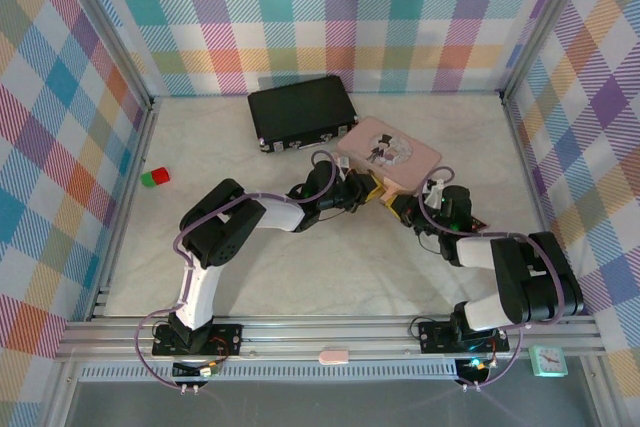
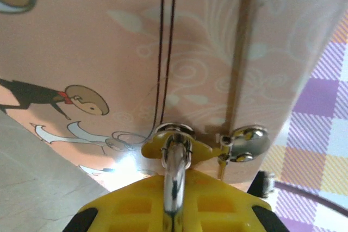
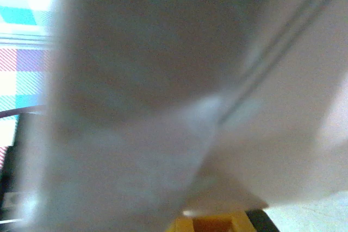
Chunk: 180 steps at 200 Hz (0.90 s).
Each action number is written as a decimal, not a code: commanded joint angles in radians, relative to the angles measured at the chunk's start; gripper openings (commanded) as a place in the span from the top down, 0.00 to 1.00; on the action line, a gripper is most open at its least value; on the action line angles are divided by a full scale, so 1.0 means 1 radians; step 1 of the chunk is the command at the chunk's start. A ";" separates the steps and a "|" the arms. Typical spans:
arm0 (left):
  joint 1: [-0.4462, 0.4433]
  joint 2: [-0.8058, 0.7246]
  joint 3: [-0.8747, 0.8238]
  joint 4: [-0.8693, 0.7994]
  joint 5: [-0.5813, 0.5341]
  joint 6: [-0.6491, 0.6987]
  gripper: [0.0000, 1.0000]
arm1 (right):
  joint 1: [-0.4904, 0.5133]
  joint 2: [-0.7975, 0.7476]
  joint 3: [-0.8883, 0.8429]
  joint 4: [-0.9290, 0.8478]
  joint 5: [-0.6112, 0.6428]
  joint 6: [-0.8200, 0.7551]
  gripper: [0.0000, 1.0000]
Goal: Unlock the padlock with the key
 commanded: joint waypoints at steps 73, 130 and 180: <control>-0.021 -0.026 0.012 0.161 -0.007 -0.077 1.00 | 0.019 -0.048 -0.034 0.021 0.091 0.006 1.00; -0.021 0.002 0.016 0.179 -0.008 -0.069 1.00 | -0.041 -0.323 -0.027 -0.299 0.113 -0.085 1.00; -0.021 0.000 0.017 0.178 -0.011 -0.067 1.00 | -0.045 -0.277 -0.024 -0.198 0.074 -0.047 1.00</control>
